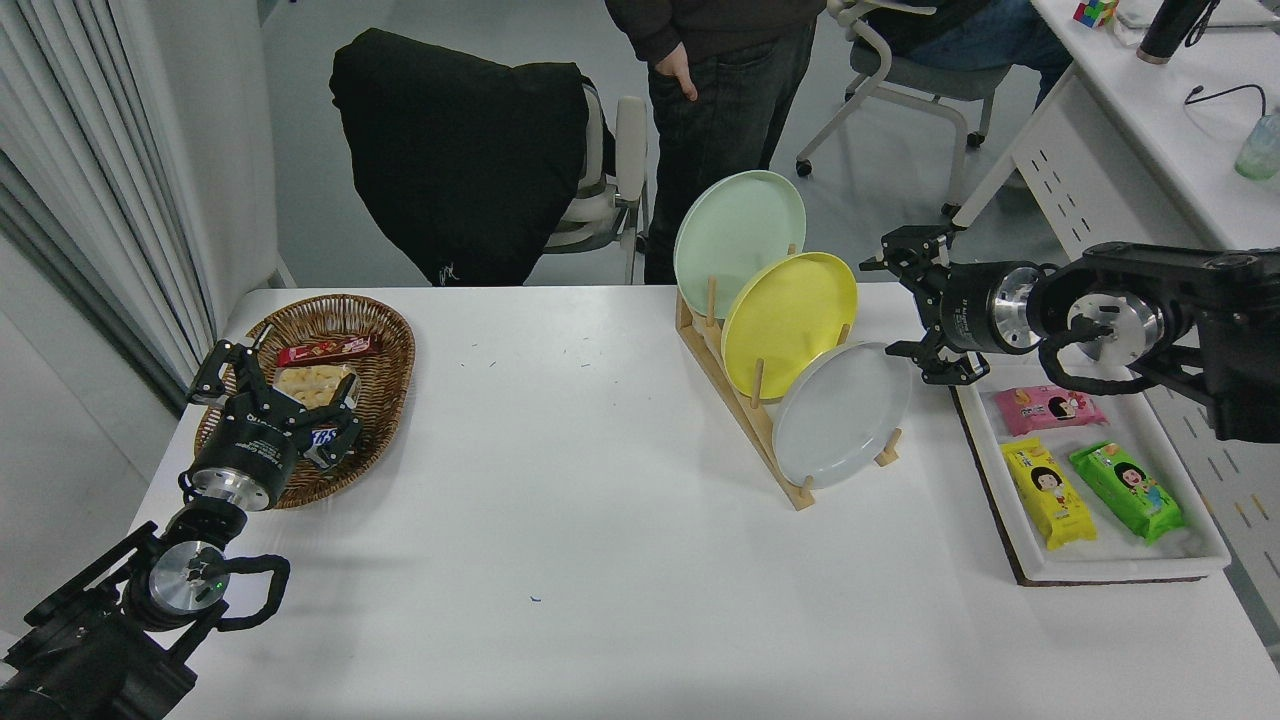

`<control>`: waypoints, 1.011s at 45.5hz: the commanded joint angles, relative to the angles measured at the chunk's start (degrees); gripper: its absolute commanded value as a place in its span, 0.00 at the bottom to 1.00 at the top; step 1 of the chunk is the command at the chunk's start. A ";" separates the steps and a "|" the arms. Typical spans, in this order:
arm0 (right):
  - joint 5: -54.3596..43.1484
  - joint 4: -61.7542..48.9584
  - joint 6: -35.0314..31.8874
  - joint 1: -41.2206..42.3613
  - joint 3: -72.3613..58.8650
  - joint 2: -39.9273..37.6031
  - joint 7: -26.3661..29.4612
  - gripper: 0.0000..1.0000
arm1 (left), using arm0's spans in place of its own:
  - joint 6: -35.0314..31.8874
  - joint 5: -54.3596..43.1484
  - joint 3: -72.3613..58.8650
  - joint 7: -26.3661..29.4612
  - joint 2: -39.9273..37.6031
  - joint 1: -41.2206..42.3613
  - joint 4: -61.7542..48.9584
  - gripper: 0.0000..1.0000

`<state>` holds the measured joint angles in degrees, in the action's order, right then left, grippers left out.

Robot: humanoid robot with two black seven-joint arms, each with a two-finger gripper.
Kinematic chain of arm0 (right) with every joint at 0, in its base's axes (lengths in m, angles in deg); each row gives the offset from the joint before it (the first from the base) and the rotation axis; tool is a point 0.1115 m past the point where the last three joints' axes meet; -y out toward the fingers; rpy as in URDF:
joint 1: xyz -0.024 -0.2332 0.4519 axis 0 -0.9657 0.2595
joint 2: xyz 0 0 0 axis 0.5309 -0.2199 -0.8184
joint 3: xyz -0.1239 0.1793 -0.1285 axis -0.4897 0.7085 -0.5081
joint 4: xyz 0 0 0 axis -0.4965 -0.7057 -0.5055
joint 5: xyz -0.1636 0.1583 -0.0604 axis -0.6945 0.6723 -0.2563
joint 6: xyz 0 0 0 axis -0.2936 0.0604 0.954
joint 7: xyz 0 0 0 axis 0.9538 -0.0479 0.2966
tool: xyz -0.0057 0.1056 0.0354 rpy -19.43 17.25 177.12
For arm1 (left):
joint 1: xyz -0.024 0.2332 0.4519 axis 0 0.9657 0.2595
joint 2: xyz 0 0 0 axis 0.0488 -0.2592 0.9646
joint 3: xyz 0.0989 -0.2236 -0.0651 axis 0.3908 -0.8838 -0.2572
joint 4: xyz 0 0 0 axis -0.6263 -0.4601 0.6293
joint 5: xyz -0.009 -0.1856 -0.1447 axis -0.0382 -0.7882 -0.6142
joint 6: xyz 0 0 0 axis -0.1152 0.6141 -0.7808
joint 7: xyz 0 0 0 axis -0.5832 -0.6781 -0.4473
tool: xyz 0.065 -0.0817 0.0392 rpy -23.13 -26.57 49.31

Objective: Place the plate on the table

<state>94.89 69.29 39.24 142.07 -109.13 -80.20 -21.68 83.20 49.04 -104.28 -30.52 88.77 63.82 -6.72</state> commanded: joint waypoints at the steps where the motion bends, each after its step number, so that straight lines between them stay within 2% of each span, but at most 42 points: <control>1: 1.74 1.00 0.19 -2.66 2.18 0.19 0.07 0.96 | -0.05 0.00 0.00 0.00 0.00 0.00 -0.03 0.98; 16: 5.26 3.55 2.30 -3.10 5.17 0.10 0.07 0.95 | 0.04 0.00 0.00 0.00 0.00 0.00 -0.03 0.98; 23: 5.35 3.47 4.58 -3.01 6.23 -0.42 0.07 0.90 | -0.05 0.00 0.00 0.00 0.00 0.00 -0.03 0.98; 30: 5.35 3.55 5.90 -3.19 6.23 -0.25 0.07 0.90 | -0.05 0.00 0.00 0.00 0.00 0.00 -0.03 0.98; 34: 5.35 3.55 5.99 -3.19 6.32 -0.16 0.07 0.86 | -0.05 0.00 0.00 0.00 0.00 0.00 -0.03 0.98; 38: 5.35 3.55 5.99 -3.10 6.40 -0.07 0.07 0.75 | -0.05 0.00 0.00 0.00 0.00 0.00 -0.03 0.98; 46: 5.44 3.55 5.99 -3.10 6.32 0.10 0.07 0.71 | -0.05 0.00 0.00 0.00 0.00 0.00 0.06 0.98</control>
<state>100.19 72.78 44.81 139.01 -102.94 -80.27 -21.61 83.17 49.04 -104.28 -30.52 88.77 63.82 -6.73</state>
